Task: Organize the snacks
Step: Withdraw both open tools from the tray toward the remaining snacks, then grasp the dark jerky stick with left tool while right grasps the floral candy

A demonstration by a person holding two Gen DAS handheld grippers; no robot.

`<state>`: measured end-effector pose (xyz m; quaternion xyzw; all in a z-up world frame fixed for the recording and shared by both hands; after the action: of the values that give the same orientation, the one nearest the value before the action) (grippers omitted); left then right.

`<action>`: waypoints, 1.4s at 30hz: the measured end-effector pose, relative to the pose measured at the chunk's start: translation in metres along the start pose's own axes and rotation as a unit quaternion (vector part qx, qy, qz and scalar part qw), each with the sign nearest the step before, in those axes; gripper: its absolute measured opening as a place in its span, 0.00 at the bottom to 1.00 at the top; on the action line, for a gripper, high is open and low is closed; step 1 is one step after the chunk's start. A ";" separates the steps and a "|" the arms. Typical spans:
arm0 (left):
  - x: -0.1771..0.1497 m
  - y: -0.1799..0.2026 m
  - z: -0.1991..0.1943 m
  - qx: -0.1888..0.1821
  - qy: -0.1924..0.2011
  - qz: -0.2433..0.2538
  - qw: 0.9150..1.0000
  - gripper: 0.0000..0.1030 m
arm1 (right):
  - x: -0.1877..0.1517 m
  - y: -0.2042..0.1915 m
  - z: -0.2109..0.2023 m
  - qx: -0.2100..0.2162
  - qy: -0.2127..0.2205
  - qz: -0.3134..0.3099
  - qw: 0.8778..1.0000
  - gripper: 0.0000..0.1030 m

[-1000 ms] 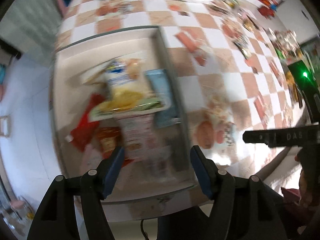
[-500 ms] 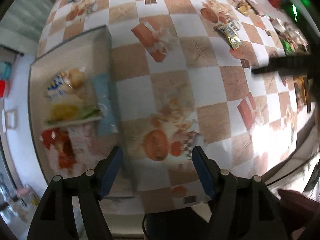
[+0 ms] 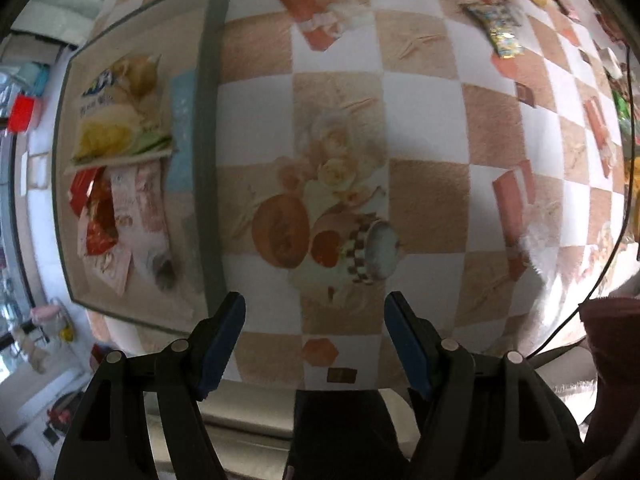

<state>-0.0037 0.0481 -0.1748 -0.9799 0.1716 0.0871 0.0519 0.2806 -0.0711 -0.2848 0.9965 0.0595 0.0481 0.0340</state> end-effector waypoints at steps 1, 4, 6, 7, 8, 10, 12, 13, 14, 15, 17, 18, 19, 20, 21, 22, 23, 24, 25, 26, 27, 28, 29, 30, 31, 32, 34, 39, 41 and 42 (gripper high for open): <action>-0.001 -0.002 0.001 0.001 -0.003 -0.007 1.000 0.73 | 0.012 -0.004 0.002 -0.002 0.009 -0.009 1.000 1.00; -0.004 -0.011 0.002 0.004 -0.010 -0.029 1.000 0.74 | 0.046 -0.008 0.009 -0.003 0.027 -0.020 0.999 1.00; -0.009 -0.015 0.002 0.007 -0.013 -0.036 0.999 0.74 | 0.063 -0.012 0.025 0.011 0.020 -0.017 1.000 1.00; -0.011 -0.018 0.003 0.009 -0.015 -0.039 0.999 0.74 | 0.066 -0.014 0.032 0.016 0.013 -0.013 1.000 1.00; -0.013 -0.022 0.003 0.009 -0.016 -0.041 0.999 0.75 | 0.067 -0.016 0.043 0.026 -0.004 0.000 1.000 1.00; -0.014 -0.028 0.004 0.010 -0.018 -0.048 0.999 0.75 | 0.063 -0.025 0.051 0.032 -0.014 0.015 0.999 1.00; -0.011 -0.027 0.008 0.006 -0.020 -0.054 0.998 0.75 | 0.048 -0.052 0.049 0.042 -0.010 -0.006 0.999 1.00; -0.008 -0.027 0.010 0.005 -0.019 -0.055 0.998 0.75 | 0.038 -0.068 0.048 0.049 -0.012 -0.018 0.999 1.00; -0.005 -0.025 0.011 0.006 -0.018 -0.053 0.998 0.75 | 0.027 -0.084 0.046 0.062 -0.015 -0.030 0.998 1.00; -0.002 -0.024 0.013 0.006 -0.018 -0.051 0.999 0.75 | 0.013 -0.104 0.043 0.088 -0.021 -0.040 0.995 1.00; 0.000 -0.016 0.017 0.007 -0.019 -0.042 0.999 0.75 | -0.011 -0.136 0.036 0.137 -0.034 -0.051 0.989 1.00; 0.000 -0.013 0.018 0.007 -0.020 -0.036 0.999 0.75 | -0.024 -0.151 0.031 0.169 -0.040 -0.048 0.984 1.00; 0.000 -0.010 0.017 0.006 -0.019 -0.032 0.999 0.75 | -0.035 -0.159 0.025 0.193 -0.040 -0.031 0.980 1.00; 0.001 -0.008 0.016 0.007 -0.017 -0.027 0.999 0.75 | -0.040 -0.160 0.021 0.200 -0.037 -0.016 0.979 1.00; 0.001 -0.006 0.016 0.007 -0.015 -0.024 1.000 0.75 | -0.051 -0.155 0.017 0.211 -0.033 0.023 0.977 1.00; 0.001 -0.005 0.015 0.007 -0.011 -0.021 1.000 0.75 | -0.056 -0.149 0.016 0.213 -0.033 0.046 0.975 1.00; 0.002 -0.003 0.013 0.008 -0.009 -0.019 1.000 0.75 | -0.062 -0.139 0.016 0.211 -0.034 0.080 0.974 1.00; 0.004 0.000 0.011 0.009 -0.006 -0.017 1.000 0.75 | -0.066 -0.123 0.017 0.203 -0.037 0.117 0.971 1.00; 0.005 0.001 0.010 0.009 -0.003 -0.015 1.000 0.75 | -0.074 -0.113 0.016 0.195 -0.040 0.140 0.970 1.00; 0.007 0.004 0.010 0.009 -0.001 -0.014 1.000 0.75 | -0.092 -0.095 0.018 0.185 -0.044 0.162 0.968 1.00; 0.011 0.011 0.007 0.009 0.001 -0.015 1.000 0.75 | -0.106 -0.084 0.020 0.171 -0.051 0.181 0.967 1.00; 0.013 0.013 0.006 0.009 0.004 -0.015 1.000 0.75 | -0.119 -0.079 0.020 0.161 -0.058 0.191 0.967 1.00; 0.018 0.017 0.002 0.010 0.006 -0.014 1.000 0.75 | -0.128 -0.070 0.026 0.150 -0.069 0.202 0.965 1.00; 0.020 0.018 0.000 0.012 0.009 -0.013 1.000 0.75 | -0.137 -0.066 0.030 0.144 -0.075 0.210 0.964 1.00; 0.026 0.020 -0.003 0.014 0.015 -0.012 1.000 0.75 | -0.143 -0.060 0.035 0.143 -0.081 0.222 0.961 1.00; 0.032 0.023 -0.006 0.016 0.023 -0.013 1.000 0.75 | -0.147 -0.056 0.039 0.149 -0.087 0.246 0.954 1.00; 0.050 0.034 -0.020 0.014 0.038 -0.013 0.999 0.75 | -0.148 -0.053 0.043 0.162 -0.091 0.282 0.941 1.00; 0.094 0.053 -0.041 0.020 0.079 -0.012 0.997 0.75 | -0.127 -0.052 0.049 0.181 -0.092 0.373 0.905 1.00; 0.103 0.058 -0.046 0.020 0.084 -0.015 0.996 0.75 | -0.107 -0.055 0.050 0.163 -0.089 0.375 0.908 1.00; 0.106 0.059 -0.049 0.023 0.087 -0.015 0.996 0.75 | -0.090 -0.059 0.051 0.144 -0.090 0.371 0.913 1.00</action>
<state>0.0816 -0.0483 -0.1514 -0.9849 0.1623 -0.0028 0.0607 0.1895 -0.0272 -0.3479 0.9412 -0.3111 -0.0421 -0.1249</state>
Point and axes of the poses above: each gripper's, at about its wrist camera, not at the fingertips, and z roughly the way its jaws point, y to its right, x to its top, the point moved 4 cm from there along z, roughly the way its jaws point, and after that the axes turned 4 degrees about -z, right-handed, at the moved point
